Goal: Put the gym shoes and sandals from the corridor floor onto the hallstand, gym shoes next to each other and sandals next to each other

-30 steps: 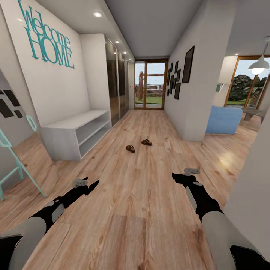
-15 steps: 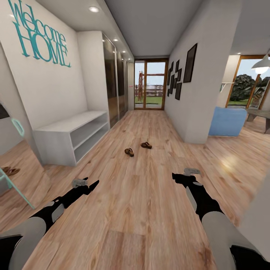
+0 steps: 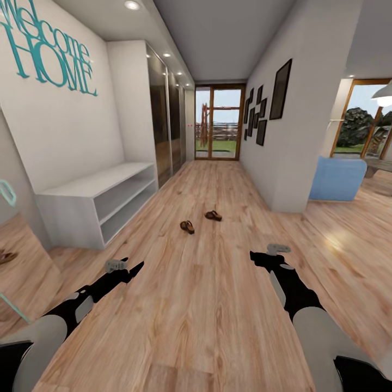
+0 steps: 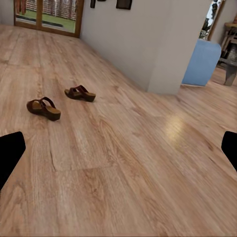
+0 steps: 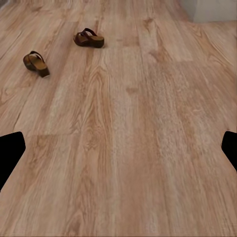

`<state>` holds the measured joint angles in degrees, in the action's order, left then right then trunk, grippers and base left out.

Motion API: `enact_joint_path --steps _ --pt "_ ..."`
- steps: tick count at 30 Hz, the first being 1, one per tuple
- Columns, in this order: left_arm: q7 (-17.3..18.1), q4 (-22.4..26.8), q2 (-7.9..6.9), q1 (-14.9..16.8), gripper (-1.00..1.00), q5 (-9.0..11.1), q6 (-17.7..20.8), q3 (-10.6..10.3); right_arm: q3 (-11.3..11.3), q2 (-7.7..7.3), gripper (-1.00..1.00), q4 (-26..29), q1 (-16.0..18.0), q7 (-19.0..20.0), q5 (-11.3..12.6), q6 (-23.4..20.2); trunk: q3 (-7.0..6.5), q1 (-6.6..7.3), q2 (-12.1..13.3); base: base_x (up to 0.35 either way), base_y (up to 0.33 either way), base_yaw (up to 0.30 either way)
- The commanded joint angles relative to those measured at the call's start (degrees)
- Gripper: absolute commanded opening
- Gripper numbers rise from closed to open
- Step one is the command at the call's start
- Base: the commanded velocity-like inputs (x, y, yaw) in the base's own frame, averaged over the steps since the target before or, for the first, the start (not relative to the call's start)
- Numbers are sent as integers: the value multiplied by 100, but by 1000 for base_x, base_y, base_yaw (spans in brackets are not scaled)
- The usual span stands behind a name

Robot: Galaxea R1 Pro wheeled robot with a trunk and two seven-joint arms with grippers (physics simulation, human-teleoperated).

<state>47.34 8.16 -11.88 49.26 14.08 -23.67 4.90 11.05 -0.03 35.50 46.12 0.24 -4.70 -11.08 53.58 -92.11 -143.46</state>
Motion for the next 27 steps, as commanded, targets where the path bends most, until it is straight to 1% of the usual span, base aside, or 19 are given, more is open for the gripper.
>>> enact_joint_path --steps 1,16,27 --pt "29 -8 1 5 100 -28 -15 46 11 3 100 10 2 1 -49 -35 6 -2 -2 349 0 0" --pt "24 -16 2 5 100 -28 -15 48 11 3 100 15 2 -2 -49 -35 6 -2 -2 349 0 0" --pt "21 -152 10 5 100 -28 -15 46 11 3 100 33 2 1 -47 -35 6 -2 -2 349 0 0"
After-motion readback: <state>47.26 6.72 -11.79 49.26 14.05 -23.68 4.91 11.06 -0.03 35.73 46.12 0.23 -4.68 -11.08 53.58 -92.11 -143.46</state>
